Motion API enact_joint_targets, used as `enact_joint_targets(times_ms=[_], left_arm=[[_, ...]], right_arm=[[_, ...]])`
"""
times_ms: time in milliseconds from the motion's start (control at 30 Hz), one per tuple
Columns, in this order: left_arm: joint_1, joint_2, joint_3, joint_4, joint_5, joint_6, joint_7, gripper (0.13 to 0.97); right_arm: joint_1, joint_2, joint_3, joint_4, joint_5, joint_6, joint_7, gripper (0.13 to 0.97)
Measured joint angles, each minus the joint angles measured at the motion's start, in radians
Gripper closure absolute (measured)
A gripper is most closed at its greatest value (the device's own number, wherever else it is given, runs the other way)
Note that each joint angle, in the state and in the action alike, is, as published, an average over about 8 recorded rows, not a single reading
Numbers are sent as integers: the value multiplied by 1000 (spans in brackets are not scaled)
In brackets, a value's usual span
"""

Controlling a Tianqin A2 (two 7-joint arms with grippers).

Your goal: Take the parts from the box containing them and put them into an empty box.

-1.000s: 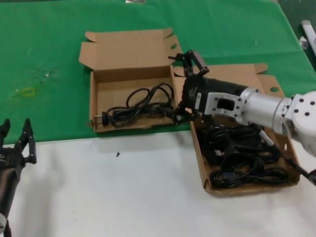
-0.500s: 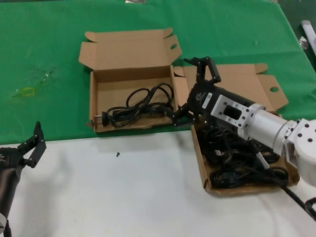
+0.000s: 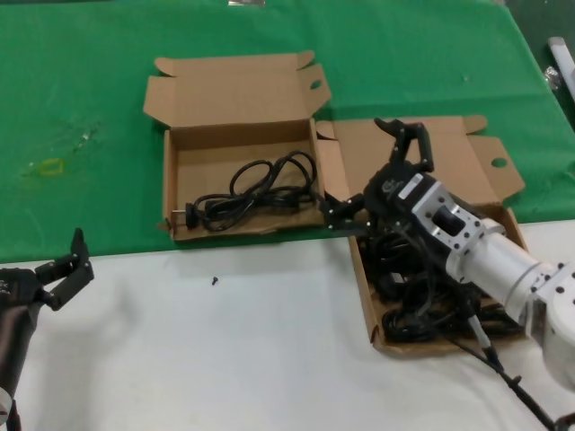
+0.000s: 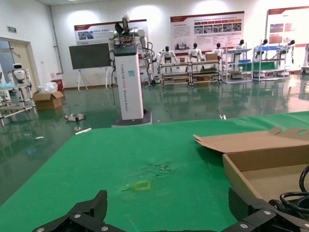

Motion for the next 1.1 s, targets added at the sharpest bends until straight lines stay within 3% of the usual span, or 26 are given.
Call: enact_joint_targets(times_ms=[167, 567, 1100], left_arm=[[0, 0, 0, 0, 0, 0, 0, 213], [0, 0, 0, 0, 0, 0, 0, 140], [0, 0, 0, 0, 0, 0, 0, 132]], right_arm=[[-53, -9, 26, 33, 18, 50, 43, 129], [-183, -30, 88, 111, 62, 170, 148, 129], [-335, -55, 161, 204, 114, 312, 271, 129]])
